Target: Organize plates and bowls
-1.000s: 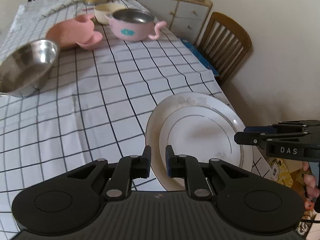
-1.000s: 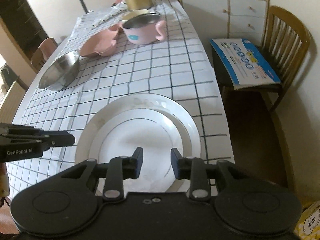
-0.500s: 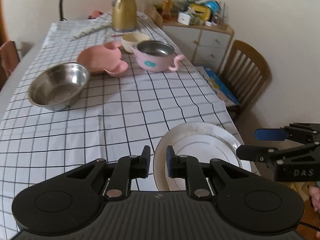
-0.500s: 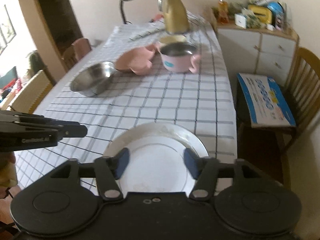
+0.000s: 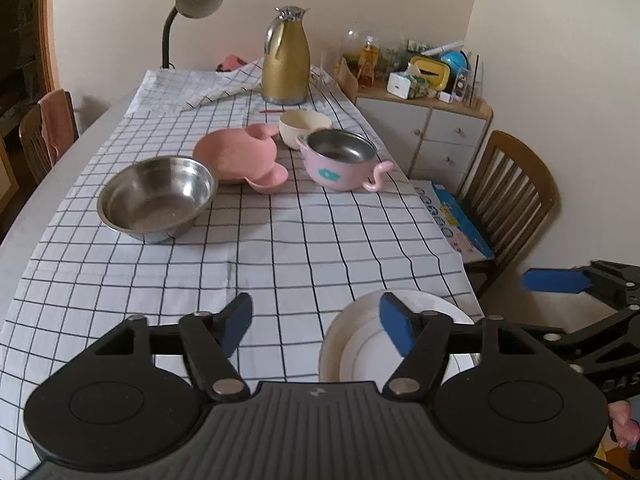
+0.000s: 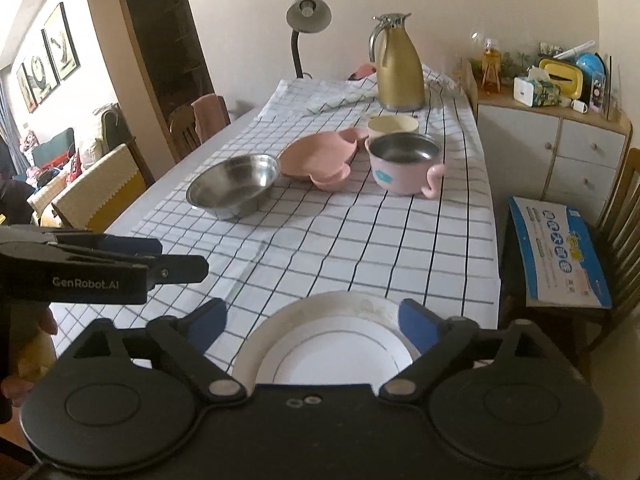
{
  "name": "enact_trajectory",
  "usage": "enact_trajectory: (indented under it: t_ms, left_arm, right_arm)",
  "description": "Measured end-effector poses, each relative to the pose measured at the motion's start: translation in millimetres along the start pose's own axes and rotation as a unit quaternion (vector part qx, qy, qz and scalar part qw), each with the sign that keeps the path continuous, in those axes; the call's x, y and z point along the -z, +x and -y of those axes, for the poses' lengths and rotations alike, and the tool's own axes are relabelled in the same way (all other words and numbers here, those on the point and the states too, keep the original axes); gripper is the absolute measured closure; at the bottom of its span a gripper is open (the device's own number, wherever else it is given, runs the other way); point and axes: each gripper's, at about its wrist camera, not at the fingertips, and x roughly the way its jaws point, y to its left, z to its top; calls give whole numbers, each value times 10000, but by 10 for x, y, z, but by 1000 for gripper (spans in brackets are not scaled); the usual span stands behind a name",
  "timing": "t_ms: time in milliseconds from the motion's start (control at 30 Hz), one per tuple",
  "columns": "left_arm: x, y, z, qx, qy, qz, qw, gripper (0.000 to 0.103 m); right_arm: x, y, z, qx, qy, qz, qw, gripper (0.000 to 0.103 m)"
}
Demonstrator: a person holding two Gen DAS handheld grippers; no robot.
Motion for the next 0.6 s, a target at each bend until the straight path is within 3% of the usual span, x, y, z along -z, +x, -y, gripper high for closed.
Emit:
enact_trajectory:
  t_ms: [233,400,600]
  left_arm:
    - [-208,128,-219,194,147,128,9996,27]
    - [-530,331,-510,338,226,114,9991,27]
    - [-1032,631,-831,408,756,302,9958,27]
  right_arm:
    - [-153,96,-53,243,228,228,9992,0]
    - [-333,292,-92,485,586,202,9969,0]
    - [-659,614,-183,846,823,213,9928,1]
